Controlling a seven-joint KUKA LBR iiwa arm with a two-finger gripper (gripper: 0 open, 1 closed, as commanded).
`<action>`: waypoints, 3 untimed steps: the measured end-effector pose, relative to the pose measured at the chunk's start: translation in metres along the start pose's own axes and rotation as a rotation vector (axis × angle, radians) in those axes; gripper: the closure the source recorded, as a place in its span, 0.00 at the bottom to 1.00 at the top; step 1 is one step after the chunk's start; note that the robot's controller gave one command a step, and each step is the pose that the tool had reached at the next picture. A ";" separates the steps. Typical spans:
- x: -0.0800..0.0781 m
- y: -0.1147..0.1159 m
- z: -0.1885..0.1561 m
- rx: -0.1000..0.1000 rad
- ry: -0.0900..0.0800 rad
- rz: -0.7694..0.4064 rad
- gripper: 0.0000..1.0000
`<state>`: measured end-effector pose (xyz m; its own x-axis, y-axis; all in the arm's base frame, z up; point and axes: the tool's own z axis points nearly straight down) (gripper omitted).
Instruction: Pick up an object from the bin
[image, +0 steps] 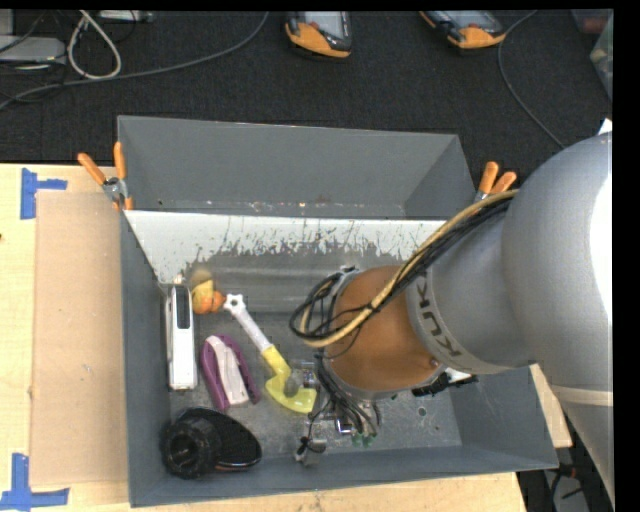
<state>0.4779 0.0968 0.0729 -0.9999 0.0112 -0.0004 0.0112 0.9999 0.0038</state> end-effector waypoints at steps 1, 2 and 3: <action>-0.011 -0.019 0.003 0.000 0.003 0.063 1.00; -0.011 -0.019 0.003 -0.001 0.003 0.063 1.00; -0.007 -0.023 -0.013 0.001 0.014 0.048 1.00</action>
Offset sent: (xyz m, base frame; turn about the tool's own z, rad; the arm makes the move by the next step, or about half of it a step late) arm 0.0000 0.0000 0.0000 0.0000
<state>0.4844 0.0741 0.0860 -0.9982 0.0590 0.0138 0.0590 0.9983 0.0022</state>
